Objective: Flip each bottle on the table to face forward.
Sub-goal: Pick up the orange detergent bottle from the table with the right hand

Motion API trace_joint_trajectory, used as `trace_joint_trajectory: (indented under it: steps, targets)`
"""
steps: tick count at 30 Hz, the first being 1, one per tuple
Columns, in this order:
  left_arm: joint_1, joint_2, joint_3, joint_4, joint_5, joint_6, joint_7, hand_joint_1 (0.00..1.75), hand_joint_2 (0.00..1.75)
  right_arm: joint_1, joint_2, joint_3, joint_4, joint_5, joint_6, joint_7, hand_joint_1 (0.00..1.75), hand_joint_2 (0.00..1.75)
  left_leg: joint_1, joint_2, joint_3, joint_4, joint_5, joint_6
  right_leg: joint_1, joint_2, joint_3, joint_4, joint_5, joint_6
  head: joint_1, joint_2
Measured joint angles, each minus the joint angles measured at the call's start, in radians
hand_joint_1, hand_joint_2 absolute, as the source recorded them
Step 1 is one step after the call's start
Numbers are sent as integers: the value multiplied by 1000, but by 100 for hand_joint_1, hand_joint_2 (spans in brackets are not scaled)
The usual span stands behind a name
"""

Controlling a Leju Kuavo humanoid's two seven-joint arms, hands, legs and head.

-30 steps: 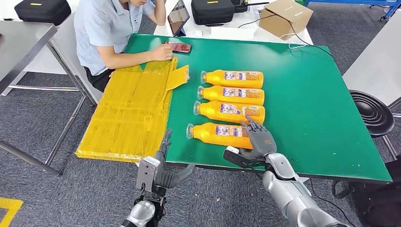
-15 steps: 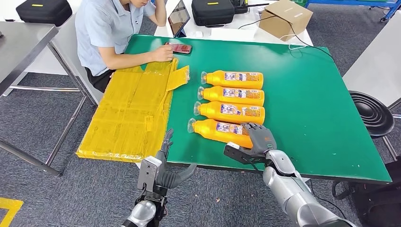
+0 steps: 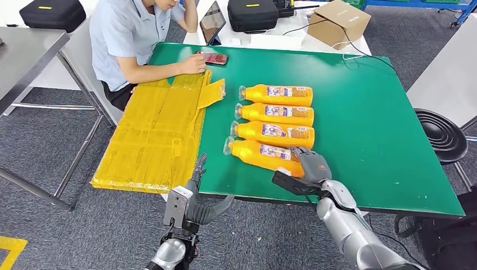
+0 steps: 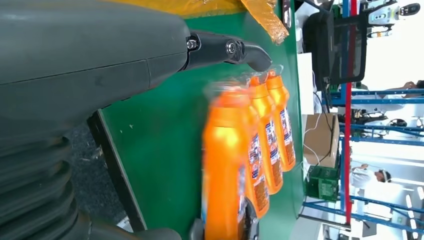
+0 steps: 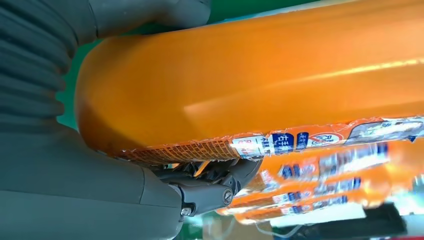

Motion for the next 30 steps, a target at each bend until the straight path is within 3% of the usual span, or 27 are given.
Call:
trace_joint_trajectory:
  steps: [4, 9, 20, 30]
  targets:
    - [0, 0, 15, -1, 93, -2, -12, 0, 175, 64, 24, -50, -70, -154, 39, -107, 175, 175, 0, 0, 1, 0, 0, 0, 1, 0, 0, 0, 0, 0, 0, 0]
    - [8, 3, 37, -20, 227, -21, -4, 0, 175, 167, 57, -77, -228, -318, 76, -137, 175, 175, 1, 0, -1, 0, 0, -1, 2, 0, -1, 0, 0, 0, 0, 0]
    - [43, 20, 42, -69, 218, -35, -4, 0, 175, 277, 75, -80, -417, -404, 66, -159, 175, 175, 0, -1, -9, 0, 0, 0, -1, 0, -9, 1, 0, 0, 0, 0]
    - [84, 53, 27, -155, 285, -276, 64, 0, 175, 348, 127, -5, -554, -447, 105, -191, 175, 175, 1, 0, -12, 0, 0, -1, 1, 0, -12, 1, 0, 0, 0, 0]
